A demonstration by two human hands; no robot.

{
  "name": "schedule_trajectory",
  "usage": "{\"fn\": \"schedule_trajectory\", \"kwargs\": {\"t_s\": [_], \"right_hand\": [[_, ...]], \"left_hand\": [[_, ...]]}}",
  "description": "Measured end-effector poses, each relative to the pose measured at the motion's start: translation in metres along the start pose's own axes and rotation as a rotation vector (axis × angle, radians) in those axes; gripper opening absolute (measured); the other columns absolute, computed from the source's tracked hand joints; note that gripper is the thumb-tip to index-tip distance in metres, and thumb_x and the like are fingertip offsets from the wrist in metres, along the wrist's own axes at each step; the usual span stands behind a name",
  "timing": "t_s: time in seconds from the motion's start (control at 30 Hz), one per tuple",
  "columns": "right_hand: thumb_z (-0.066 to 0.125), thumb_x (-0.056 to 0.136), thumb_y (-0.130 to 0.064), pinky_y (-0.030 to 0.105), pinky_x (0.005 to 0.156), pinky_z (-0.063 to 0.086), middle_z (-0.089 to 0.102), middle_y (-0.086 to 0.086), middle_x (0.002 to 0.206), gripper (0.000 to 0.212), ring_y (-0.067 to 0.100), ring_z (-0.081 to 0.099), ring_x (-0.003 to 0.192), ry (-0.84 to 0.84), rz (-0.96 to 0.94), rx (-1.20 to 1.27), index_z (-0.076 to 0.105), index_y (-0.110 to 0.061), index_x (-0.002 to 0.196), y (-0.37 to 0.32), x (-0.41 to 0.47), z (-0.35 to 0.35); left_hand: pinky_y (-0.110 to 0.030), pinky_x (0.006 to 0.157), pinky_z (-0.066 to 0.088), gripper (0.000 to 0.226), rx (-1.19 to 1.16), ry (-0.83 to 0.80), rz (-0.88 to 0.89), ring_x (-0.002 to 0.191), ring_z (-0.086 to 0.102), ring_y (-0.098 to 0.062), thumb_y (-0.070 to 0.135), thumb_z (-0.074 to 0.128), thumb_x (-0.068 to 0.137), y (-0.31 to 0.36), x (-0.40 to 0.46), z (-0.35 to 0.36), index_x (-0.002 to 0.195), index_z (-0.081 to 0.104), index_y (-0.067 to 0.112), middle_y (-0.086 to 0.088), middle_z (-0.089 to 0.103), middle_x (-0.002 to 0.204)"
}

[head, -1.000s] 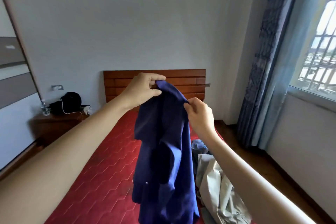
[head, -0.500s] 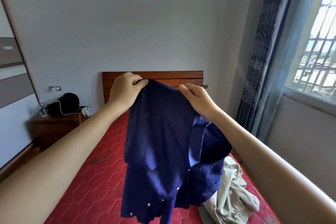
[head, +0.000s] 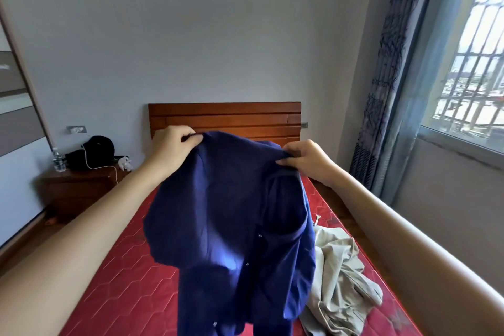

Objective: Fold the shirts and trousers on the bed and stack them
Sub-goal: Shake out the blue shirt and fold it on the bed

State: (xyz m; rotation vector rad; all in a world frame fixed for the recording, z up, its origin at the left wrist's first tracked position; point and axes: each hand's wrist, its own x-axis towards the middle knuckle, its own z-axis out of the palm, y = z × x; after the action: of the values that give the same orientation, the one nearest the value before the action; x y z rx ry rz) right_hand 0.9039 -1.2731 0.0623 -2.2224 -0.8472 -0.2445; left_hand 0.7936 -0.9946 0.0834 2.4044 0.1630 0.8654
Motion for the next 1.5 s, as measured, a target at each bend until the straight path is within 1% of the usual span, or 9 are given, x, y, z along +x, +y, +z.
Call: {"fn": "schedule_trajectory", "kwargs": {"t_s": [0.17, 0.37, 0.63, 0.73, 0.8, 1.1, 1.2, 1.3, 1.5], "right_hand": [[0.068, 0.08, 0.001, 0.045, 0.086, 0.05, 0.072, 0.015, 0.087, 0.006, 0.02, 0.062, 0.08, -0.05, -0.18, 0.118, 0.071, -0.001, 0.085, -0.051, 0.009, 0.004], [0.067, 0.084, -0.001, 0.047, 0.088, 0.048, 0.072, 0.018, 0.094, 0.015, 0.019, 0.061, 0.084, -0.035, -0.164, 0.21, 0.073, -0.002, 0.098, -0.068, 0.009, -0.002], [0.075, 0.07, -0.057, 0.023, 0.083, 0.055, 0.071, -0.012, 0.105, 0.059, -0.001, 0.066, 0.097, 0.058, 0.041, 0.362, 0.064, -0.027, 0.121, -0.033, -0.036, 0.01], [0.076, 0.079, -0.038, 0.023, 0.061, 0.047, 0.064, -0.02, 0.066, 0.015, -0.005, 0.057, 0.061, 0.154, 0.063, 0.133, 0.069, -0.025, 0.083, -0.013, -0.047, 0.017], [0.073, 0.084, -0.022, 0.026, 0.056, 0.037, 0.054, -0.018, 0.049, 0.026, -0.001, 0.045, 0.05, 0.207, 0.07, 0.147, 0.061, -0.027, 0.062, -0.003, -0.046, 0.013], [0.067, 0.081, 0.0, 0.023, 0.076, 0.052, 0.071, 0.003, 0.081, 0.016, 0.009, 0.061, 0.075, 0.021, 0.044, 0.311, 0.076, -0.014, 0.086, -0.048, -0.006, -0.023], [0.066, 0.08, -0.003, 0.026, 0.075, 0.053, 0.073, 0.012, 0.09, 0.016, 0.012, 0.061, 0.077, -0.043, 0.045, 0.155, 0.078, -0.009, 0.089, -0.064, 0.007, -0.02], [0.068, 0.078, -0.008, 0.038, 0.078, 0.055, 0.072, 0.017, 0.091, 0.015, 0.027, 0.064, 0.081, -0.041, 0.061, 0.076, 0.078, -0.008, 0.089, -0.074, 0.013, -0.015], [0.067, 0.076, -0.006, 0.023, 0.063, 0.046, 0.067, -0.001, 0.074, 0.018, 0.01, 0.057, 0.072, 0.005, 0.051, 0.072, 0.079, -0.013, 0.087, -0.072, 0.015, -0.028]], "left_hand": [[-0.025, 0.096, 0.041, 0.084, -0.06, -0.403, 0.187, 0.112, 0.054, -0.004, 0.056, 0.077, 0.065, 0.022, -0.02, 0.026, 0.137, 0.046, 0.026, 0.012, 0.058, 0.124], [-0.019, 0.052, 0.03, 0.019, -0.263, -0.131, 0.206, 0.058, 0.046, -0.003, 0.027, 0.071, 0.087, 0.045, -0.019, 0.04, 0.072, 0.068, 0.016, 0.006, 0.058, 0.061], [-0.018, 0.054, 0.033, 0.028, -0.232, 0.1, 0.096, 0.062, 0.054, -0.016, 0.022, 0.064, 0.09, 0.079, -0.009, 0.05, 0.068, 0.065, 0.005, -0.004, 0.062, 0.063], [-0.012, 0.054, 0.034, 0.024, -0.23, 0.123, 0.08, 0.062, 0.054, -0.009, 0.024, 0.064, 0.089, 0.081, -0.001, 0.047, 0.068, 0.065, 0.012, 0.005, 0.062, 0.063], [-0.012, 0.053, 0.034, 0.023, -0.191, 0.121, 0.072, 0.059, 0.052, -0.002, 0.025, 0.066, 0.086, 0.073, 0.006, 0.042, 0.064, 0.064, 0.018, 0.011, 0.058, 0.058], [-0.021, 0.081, 0.049, 0.032, -0.201, -0.382, 0.025, 0.1, 0.065, -0.011, 0.009, 0.068, 0.085, 0.031, -0.017, 0.04, 0.104, 0.064, 0.034, 0.007, 0.069, 0.105], [-0.025, 0.091, 0.049, 0.052, -0.392, -0.495, 0.047, 0.113, 0.06, -0.007, 0.044, 0.069, 0.079, 0.052, -0.037, 0.042, 0.129, 0.054, 0.038, 0.012, 0.06, 0.126], [-0.029, 0.087, 0.052, 0.06, -0.267, -0.344, 0.094, 0.103, 0.063, -0.006, 0.066, 0.065, 0.072, 0.068, -0.049, 0.047, 0.126, 0.057, 0.041, 0.017, 0.066, 0.116], [-0.033, 0.062, 0.042, 0.019, 0.284, -0.036, 0.108, 0.084, 0.066, -0.037, 0.029, 0.055, 0.094, 0.069, -0.049, 0.059, 0.095, 0.071, 0.018, -0.009, 0.07, 0.086]]}}
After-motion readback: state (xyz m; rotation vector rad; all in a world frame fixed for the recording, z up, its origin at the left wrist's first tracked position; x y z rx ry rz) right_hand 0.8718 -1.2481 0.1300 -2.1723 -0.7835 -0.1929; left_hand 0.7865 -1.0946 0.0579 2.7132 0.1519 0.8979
